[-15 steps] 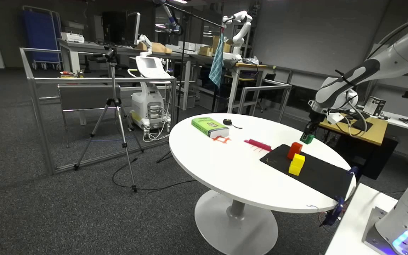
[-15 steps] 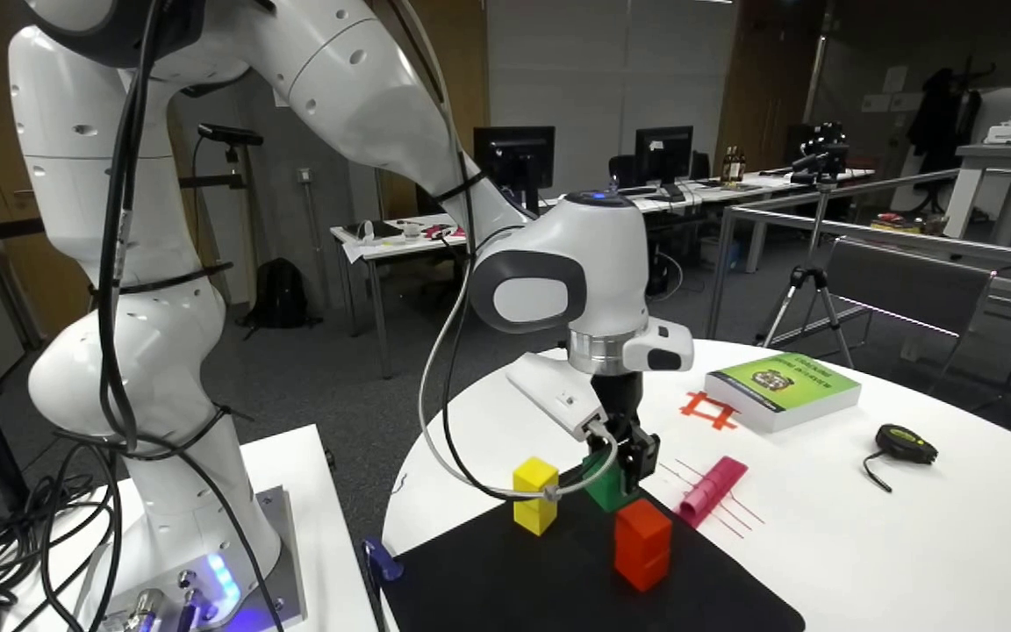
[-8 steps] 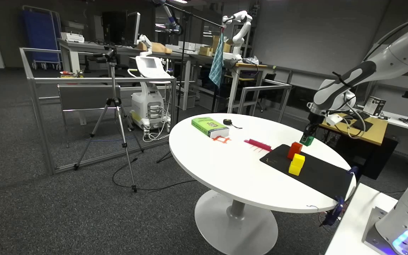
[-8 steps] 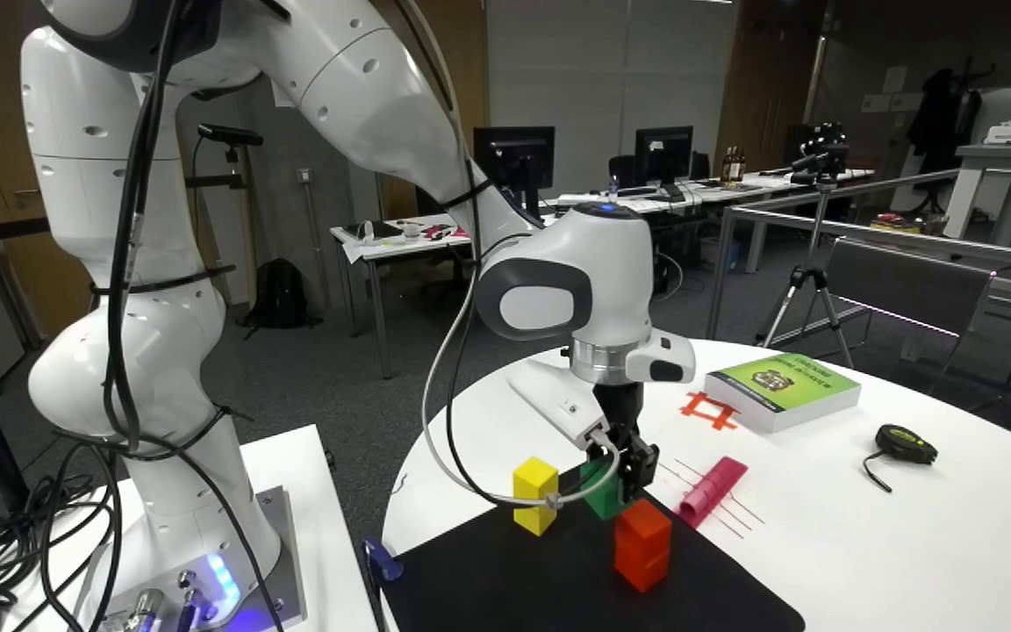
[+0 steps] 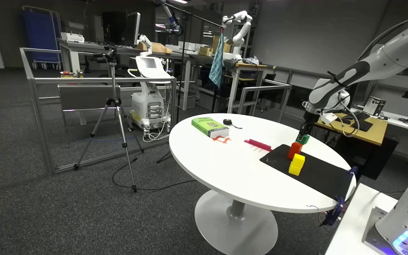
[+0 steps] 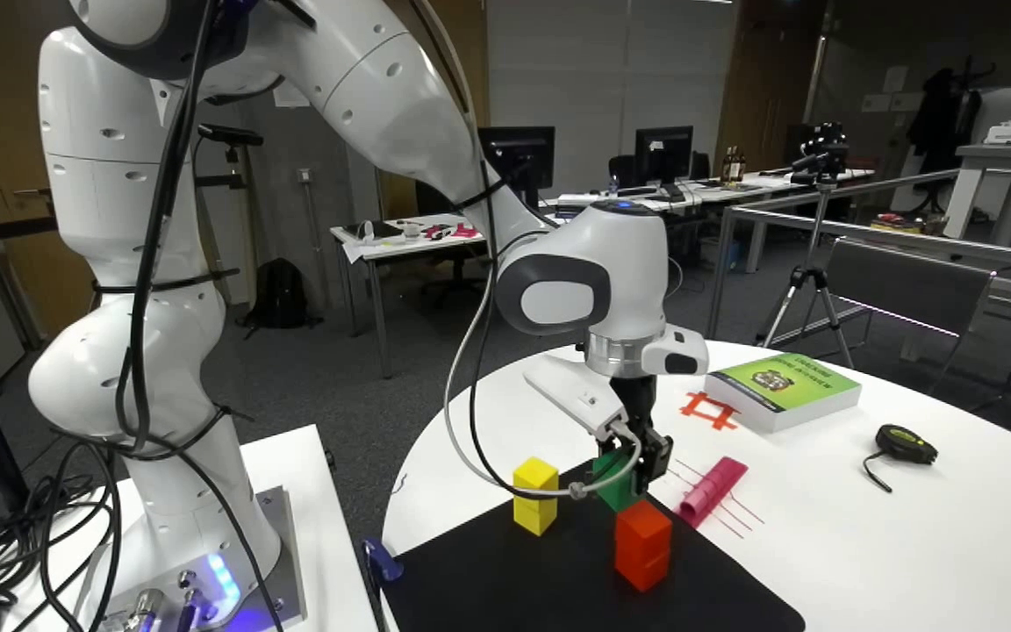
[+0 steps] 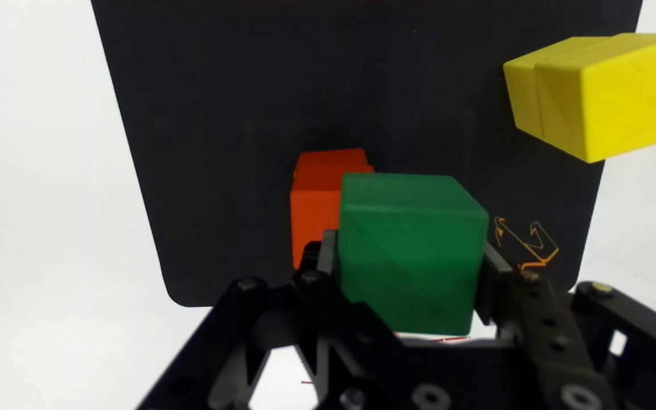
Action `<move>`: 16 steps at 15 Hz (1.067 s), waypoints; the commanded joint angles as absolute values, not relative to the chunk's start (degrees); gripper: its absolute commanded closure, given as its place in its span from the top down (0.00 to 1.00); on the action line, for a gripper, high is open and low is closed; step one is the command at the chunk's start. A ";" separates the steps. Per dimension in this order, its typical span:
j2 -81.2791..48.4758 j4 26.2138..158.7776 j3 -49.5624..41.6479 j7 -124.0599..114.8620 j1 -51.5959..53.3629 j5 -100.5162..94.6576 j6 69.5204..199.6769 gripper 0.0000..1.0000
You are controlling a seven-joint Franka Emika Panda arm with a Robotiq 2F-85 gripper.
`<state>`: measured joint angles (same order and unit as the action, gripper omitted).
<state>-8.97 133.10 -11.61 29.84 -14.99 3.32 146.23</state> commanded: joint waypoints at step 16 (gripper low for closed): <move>-14.95 126.01 -11.37 22.96 -15.25 -0.53 144.73 0.31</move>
<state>-14.30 127.84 -11.50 25.34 -15.01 1.63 146.23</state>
